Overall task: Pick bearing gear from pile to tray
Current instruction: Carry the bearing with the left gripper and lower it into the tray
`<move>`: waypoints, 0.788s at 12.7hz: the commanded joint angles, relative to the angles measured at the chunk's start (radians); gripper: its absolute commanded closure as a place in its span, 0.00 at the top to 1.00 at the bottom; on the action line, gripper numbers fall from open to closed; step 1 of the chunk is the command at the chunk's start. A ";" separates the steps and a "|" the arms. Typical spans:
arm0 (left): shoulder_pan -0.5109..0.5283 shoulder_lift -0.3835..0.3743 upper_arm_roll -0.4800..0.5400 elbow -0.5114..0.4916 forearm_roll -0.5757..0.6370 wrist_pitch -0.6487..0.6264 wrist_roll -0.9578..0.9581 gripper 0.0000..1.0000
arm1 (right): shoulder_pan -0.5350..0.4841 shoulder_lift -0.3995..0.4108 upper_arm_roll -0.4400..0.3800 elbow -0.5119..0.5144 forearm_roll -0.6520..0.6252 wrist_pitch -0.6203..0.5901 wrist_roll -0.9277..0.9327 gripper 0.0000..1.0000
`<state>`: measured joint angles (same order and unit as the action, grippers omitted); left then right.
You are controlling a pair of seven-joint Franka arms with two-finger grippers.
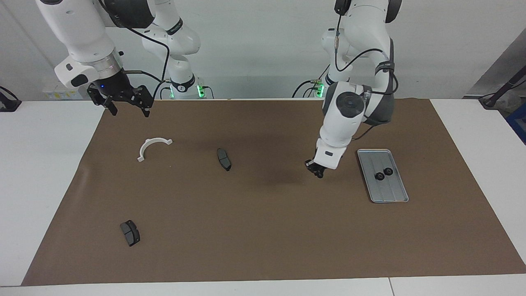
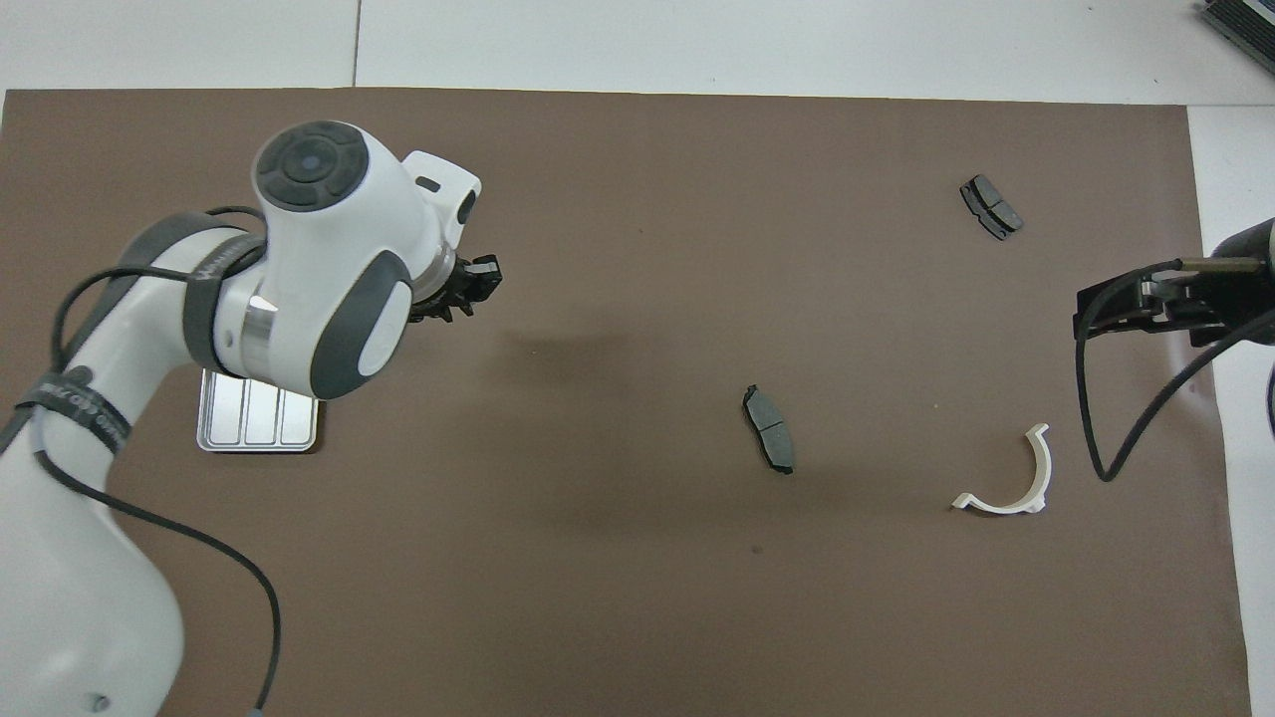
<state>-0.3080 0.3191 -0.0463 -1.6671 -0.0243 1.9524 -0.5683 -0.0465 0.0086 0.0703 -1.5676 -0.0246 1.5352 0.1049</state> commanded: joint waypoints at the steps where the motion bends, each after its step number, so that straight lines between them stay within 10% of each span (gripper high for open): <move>1: 0.098 -0.067 -0.006 -0.062 -0.013 -0.070 0.221 0.04 | -0.009 -0.015 0.003 -0.019 0.015 0.014 -0.031 1.00; 10: 0.371 -0.167 -0.004 -0.342 -0.011 0.111 0.780 0.06 | -0.009 -0.015 0.003 -0.019 0.015 0.014 -0.031 1.00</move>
<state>0.0459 0.1991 -0.0415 -1.9318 -0.0255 2.0057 0.1692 -0.0465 0.0086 0.0703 -1.5676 -0.0246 1.5352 0.1049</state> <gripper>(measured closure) 0.802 0.000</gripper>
